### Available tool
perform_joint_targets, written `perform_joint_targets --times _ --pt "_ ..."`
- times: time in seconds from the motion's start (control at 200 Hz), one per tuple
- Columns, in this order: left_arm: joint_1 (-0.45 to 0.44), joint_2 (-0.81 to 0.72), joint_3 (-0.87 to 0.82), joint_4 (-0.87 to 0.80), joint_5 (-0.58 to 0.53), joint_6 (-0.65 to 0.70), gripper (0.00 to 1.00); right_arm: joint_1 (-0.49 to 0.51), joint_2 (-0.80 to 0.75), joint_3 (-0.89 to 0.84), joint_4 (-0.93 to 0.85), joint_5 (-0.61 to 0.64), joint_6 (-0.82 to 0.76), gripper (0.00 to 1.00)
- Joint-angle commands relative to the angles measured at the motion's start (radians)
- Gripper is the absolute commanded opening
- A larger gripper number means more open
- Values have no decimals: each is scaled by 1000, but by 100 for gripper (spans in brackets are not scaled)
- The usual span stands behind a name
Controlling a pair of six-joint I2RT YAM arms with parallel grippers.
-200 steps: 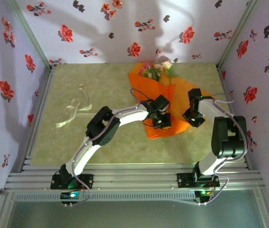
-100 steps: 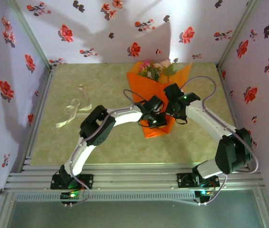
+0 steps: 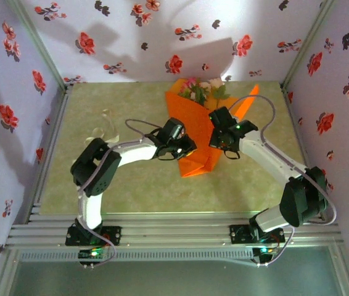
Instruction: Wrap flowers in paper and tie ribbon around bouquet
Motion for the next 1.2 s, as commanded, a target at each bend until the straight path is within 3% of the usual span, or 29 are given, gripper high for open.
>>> perform_joint_targets --times 0.0,0.135,0.33,0.525,0.695,0.835,0.94,1.1,1.195 --pt "-8 84 15 69 42 -61 9 32 26 38 51 -38 -52 0" --pt "-3 104 -24 115 13 -94 2 69 69 57 128 -101 -117 0" --pt "3 71 -115 261 -31 -137 0 93 176 101 197 -236 -168 0" --pt "29 -123 -292 421 -187 -210 16 114 237 104 226 -276 -189 0" --pt "68 -413 -310 112 -350 -136 40 137 269 103 254 -311 -233 0" --pt "154 -407 -232 51 -213 -53 55 149 282 99 285 -335 -265 0" --pt "186 -334 -128 -10 -87 49 60 151 295 101 291 -345 -274 0" --pt "189 -239 8 -224 -24 193 64 153 305 104 283 -350 -280 0" --pt "190 -223 1 -200 -30 210 65 156 301 101 283 -350 -282 0"
